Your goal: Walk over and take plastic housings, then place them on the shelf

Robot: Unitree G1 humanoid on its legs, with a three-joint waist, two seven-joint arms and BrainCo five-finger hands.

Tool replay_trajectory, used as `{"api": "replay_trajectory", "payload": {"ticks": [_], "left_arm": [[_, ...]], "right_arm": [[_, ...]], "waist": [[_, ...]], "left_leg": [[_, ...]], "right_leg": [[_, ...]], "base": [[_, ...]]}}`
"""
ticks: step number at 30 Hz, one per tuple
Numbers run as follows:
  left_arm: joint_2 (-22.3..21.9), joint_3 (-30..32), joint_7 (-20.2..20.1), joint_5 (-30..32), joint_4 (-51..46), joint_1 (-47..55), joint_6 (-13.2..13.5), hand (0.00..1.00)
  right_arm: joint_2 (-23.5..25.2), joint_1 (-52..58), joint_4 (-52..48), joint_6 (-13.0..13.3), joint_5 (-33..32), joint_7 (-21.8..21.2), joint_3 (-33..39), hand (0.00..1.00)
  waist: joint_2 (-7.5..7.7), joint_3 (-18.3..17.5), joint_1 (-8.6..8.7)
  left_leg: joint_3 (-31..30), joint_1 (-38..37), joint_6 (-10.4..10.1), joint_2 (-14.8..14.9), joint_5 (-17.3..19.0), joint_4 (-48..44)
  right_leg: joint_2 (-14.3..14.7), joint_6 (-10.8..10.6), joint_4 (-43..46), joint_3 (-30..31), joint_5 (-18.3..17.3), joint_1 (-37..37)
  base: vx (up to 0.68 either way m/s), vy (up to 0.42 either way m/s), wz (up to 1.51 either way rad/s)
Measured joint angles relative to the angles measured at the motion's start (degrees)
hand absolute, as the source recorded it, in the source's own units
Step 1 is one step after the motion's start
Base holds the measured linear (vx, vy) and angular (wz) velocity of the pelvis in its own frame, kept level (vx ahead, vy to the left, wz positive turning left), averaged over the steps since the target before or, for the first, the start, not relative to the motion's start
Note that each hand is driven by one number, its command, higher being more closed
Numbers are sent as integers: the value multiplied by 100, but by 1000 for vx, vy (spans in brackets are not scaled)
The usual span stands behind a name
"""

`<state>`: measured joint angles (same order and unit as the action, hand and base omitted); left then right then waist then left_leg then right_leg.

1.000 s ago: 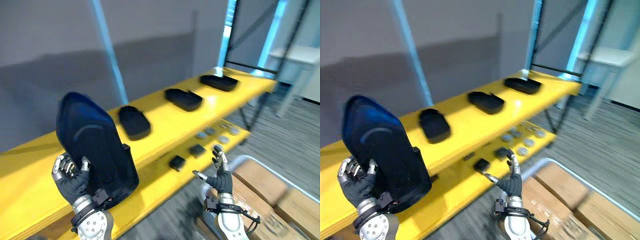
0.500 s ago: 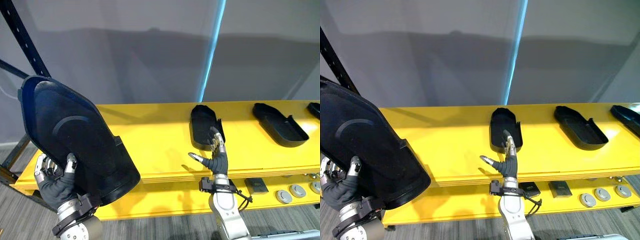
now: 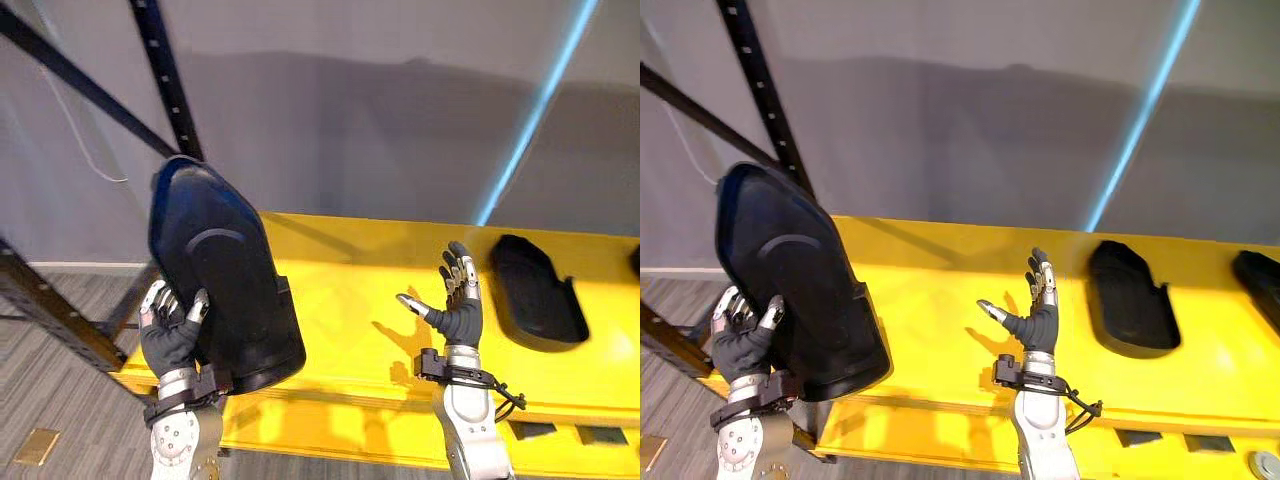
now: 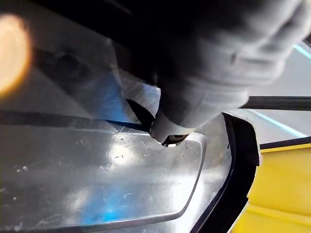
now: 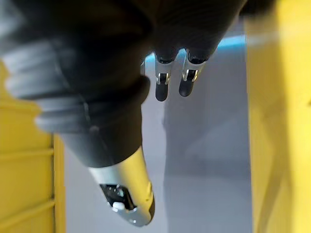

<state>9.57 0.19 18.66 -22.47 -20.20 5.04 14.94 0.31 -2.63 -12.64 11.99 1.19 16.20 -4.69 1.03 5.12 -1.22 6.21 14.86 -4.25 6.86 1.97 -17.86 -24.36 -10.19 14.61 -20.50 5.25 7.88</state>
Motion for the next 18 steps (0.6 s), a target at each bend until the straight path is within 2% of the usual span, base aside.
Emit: {"api": "replay_trajectory", "payload": {"ticks": [1,2,3,4,5,6,7,8,9,10,11,14,18], "left_arm": [[48,-3,-62,-22,22,-25,-3,100],[120,-11,-116,-68,99,-136,-3,100],[171,-25,-150,-86,186,-233,-12,100],[279,-96,-211,-90,452,-467,-38,100],[331,-121,-258,-89,646,-616,-80,100],[354,-156,-311,-86,868,-761,-151,100],[355,-178,-332,-87,970,-827,-194,100],[306,-189,-381,-90,1219,-934,-282,100],[315,-189,-426,-88,1350,-996,-361,100],[326,-189,-480,-93,1439,-1062,-404,100],[362,-184,-550,-119,1655,-1246,-506,100],[560,-184,-588,-367,1831,-1400,-654,100],[953,-231,-676,-601,2143,-1682,-858,100]], "right_arm": [[53,9,1,-4,13,-48,-28,0],[69,43,0,-7,13,-73,-36,0],[66,71,0,-9,13,-82,-31,0],[63,127,-14,-11,16,-143,15,0],[54,172,-54,-11,16,-177,25,0],[34,274,-208,-10,15,-243,21,0],[4,329,-327,-5,15,-285,21,0],[-194,392,-500,0,0,-356,29,0],[-331,475,-573,0,-47,-401,62,0],[-406,557,-633,-2,-66,-439,127,0],[-504,755,-790,-5,-75,-537,324,0],[-566,860,-1193,-4,-192,-694,617,0],[-712,1031,-1598,-1,-451,-869,667,0]], "waist": [[-44,21,-32],[-129,72,31],[-153,90,67],[-160,96,178],[-161,96,282],[-150,95,343],[-142,95,359],[-236,119,396],[-322,116,400],[-342,123,409],[-340,135,481],[-315,152,532],[-287,214,561]], "left_leg": [[201,-206,147,-83,0,228],[262,-338,256,-73,-42,428],[258,-400,323,-73,-71,546],[177,-503,456,-88,-164,802],[121,-580,503,-118,-239,975],[110,-712,488,-219,-361,1218],[120,-747,484,-296,-400,1291],[116,-763,431,-399,-463,1339],[112,-749,421,-400,-509,1414],[93,-750,412,-408,-565,1487],[-31,-766,400,-432,-710,1722],[-94,-877,368,-436,-907,2115],[-104,-904,351,-435,-972,2282]], "right_leg": [[-231,306,558,72,163,-410],[-89,291,1050,261,-254,-756],[151,234,1196,449,-577,-890],[824,170,1179,984,-1191,-1077],[1329,176,971,1362,-1482,-1123],[1779,228,518,1554,-1549,-1132],[1876,325,186,1508,-1519,-1142],[1923,795,-263,1454,-1348,-1029],[1941,794,-456,1445,-1252,-998],[1943,797,-519,1412,-1221,-989],[1948,797,-557,1271,-1212,-991],[1982,800,-621,1211,-1209,-1004],[1999,799,-638,1211,-1209,-1043]], "base": [[87,339,-46],[54,305,-39],[8,229,-3],[5,142,27],[37,136,35],[50,66,27],[85,58,14],[95,38,3],[98,47,3],[101,18,25],[68,-10,33],[52,-24,19],[11,-4,1]]}}
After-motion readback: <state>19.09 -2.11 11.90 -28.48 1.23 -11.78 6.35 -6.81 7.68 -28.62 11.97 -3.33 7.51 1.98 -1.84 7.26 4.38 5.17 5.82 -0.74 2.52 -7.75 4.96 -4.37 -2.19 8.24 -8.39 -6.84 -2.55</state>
